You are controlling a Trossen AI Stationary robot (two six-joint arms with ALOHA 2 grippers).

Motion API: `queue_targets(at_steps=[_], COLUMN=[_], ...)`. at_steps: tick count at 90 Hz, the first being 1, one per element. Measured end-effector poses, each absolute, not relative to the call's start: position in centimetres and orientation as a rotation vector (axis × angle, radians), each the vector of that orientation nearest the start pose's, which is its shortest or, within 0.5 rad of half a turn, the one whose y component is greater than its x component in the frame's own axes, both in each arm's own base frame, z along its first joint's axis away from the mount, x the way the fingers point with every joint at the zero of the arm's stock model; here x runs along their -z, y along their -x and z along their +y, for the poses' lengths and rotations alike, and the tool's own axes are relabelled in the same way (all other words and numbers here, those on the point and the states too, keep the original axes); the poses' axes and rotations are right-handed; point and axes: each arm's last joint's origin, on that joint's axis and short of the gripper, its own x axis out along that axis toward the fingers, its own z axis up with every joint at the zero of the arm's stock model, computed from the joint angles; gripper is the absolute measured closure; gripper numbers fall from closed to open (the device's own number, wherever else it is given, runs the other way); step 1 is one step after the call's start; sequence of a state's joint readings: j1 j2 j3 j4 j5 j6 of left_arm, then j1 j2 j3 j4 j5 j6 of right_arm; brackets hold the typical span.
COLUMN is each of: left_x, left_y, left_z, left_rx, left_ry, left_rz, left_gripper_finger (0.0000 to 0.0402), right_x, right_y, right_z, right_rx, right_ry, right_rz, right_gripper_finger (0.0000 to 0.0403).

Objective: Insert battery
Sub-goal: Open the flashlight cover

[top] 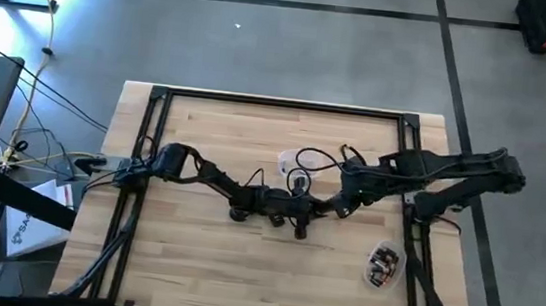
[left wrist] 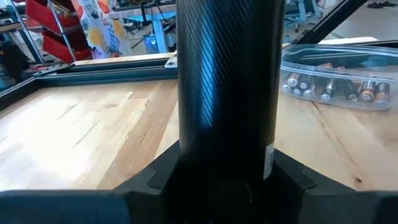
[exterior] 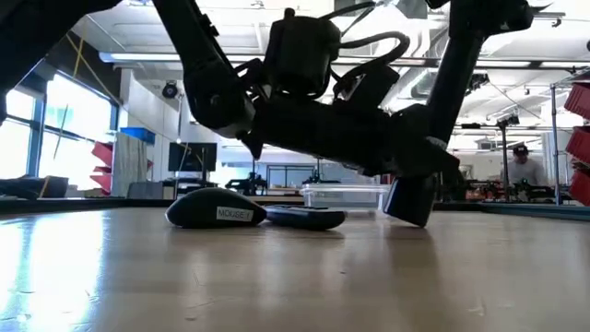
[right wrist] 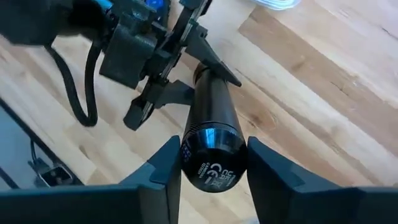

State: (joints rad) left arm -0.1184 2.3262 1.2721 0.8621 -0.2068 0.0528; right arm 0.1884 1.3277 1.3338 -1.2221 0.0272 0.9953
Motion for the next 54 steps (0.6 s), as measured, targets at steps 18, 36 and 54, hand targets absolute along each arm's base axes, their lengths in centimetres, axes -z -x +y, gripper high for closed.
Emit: queue_targets(at_steps=[18,36,54], left_x=[-9.91,-10.04,-10.04], left_y=[-46.56,-46.57,-46.61], left_z=[-5.2,-5.14,-4.65], left_rx=[0.02,0.067,0.09], left_ry=[-0.046,-0.022,-0.015], left_rz=[0.194,0.195,0.203], left_gripper_finger=[0.0268,0.0268,0.0268], right_x=[-33.04,-33.02,-33.02], right_y=[-23.0,-23.0,-22.96], right_z=[4.46,4.51,4.62], right_rx=[0.29,0.031,-0.269], right_ry=[-0.544,-0.201,0.289], right_rz=[1.213,1.234,1.201], right_gripper_finger=[0.029,0.0291,0.0291])
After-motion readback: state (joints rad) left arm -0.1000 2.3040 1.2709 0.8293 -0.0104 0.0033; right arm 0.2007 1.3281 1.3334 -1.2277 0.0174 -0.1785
